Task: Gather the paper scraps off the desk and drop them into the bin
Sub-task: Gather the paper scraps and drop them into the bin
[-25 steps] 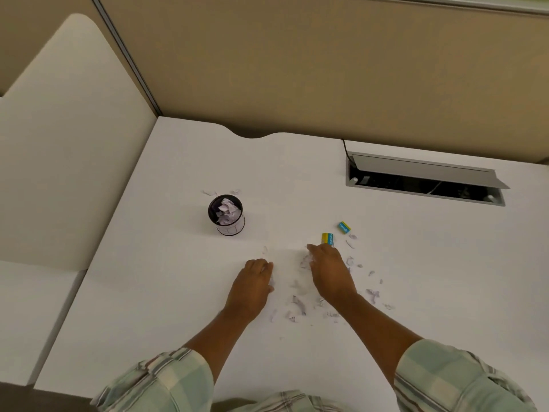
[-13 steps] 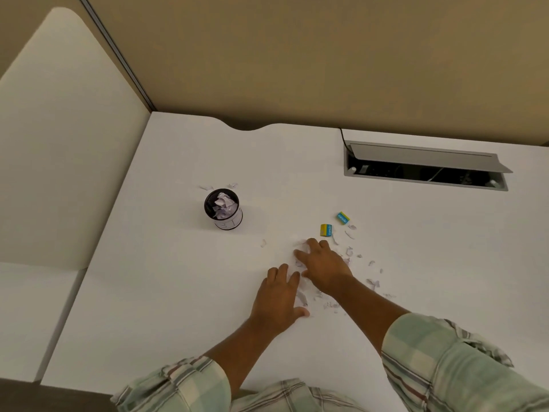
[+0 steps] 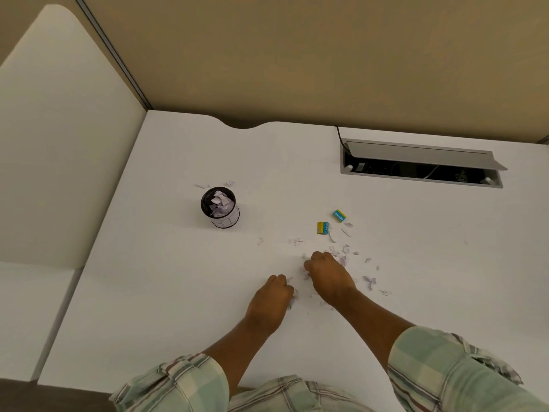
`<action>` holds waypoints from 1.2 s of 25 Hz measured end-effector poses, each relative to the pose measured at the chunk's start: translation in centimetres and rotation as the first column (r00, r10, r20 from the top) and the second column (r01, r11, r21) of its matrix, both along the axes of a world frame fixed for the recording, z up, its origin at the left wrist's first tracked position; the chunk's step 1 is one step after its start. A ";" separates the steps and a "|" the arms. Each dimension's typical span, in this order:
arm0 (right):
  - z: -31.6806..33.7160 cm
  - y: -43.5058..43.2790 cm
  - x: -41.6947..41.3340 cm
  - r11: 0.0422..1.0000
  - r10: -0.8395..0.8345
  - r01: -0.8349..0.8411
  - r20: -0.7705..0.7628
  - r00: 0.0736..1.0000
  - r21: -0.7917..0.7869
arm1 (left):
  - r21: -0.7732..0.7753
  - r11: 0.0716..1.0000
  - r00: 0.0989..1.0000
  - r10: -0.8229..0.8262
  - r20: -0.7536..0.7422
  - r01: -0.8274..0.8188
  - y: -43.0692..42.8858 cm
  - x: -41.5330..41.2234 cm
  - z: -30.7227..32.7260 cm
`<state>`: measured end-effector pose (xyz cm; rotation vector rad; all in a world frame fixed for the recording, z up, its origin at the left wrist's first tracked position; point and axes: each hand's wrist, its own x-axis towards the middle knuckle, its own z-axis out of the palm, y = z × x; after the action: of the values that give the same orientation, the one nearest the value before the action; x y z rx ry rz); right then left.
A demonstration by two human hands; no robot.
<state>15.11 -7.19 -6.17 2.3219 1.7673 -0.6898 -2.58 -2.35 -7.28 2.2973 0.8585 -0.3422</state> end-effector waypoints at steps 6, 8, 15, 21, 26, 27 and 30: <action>2.7 3.1 0.0 0.836 -0.451 0.536 -0.406 0.795 0.120 | -0.102 0.957 0.959 0.278 0.048 -0.272 1.8 -0.1 1.0; 4.1 4.6 -0.4 0.807 -0.441 0.573 -0.499 0.746 0.144 | -0.063 0.913 0.897 0.407 0.172 -0.402 2.7 -1.0 2.4; 7.6 11.6 -2.8 0.814 -0.324 0.537 -0.595 0.736 0.220 | -0.080 0.679 0.587 0.683 0.435 -0.730 13.1 -3.4 9.3; 8.5 14.7 -4.5 0.833 -0.283 0.502 -0.600 0.749 0.233 | 0.069 0.715 0.672 0.614 0.413 -0.696 20.5 -3.3 11.1; 8.8 16.1 -4.8 0.837 -0.284 0.498 -0.597 0.750 0.226 | 0.078 0.805 0.801 0.566 0.195 -0.588 22.4 -3.0 9.7; 8.9 16.3 -4.9 0.836 -0.291 0.503 -0.600 0.745 0.219 | 0.050 0.800 0.791 0.579 0.196 -0.598 22.6 -3.1 9.5; 9.7 17.6 -4.9 0.850 -0.267 0.473 -0.583 0.768 0.234 | 0.016 0.796 0.779 0.588 0.217 -0.605 23.0 -3.8 9.4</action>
<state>10.18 10.42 3.50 3.0298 1.7451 -1.2771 -6.38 20.69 2.14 1.9462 1.4509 0.2145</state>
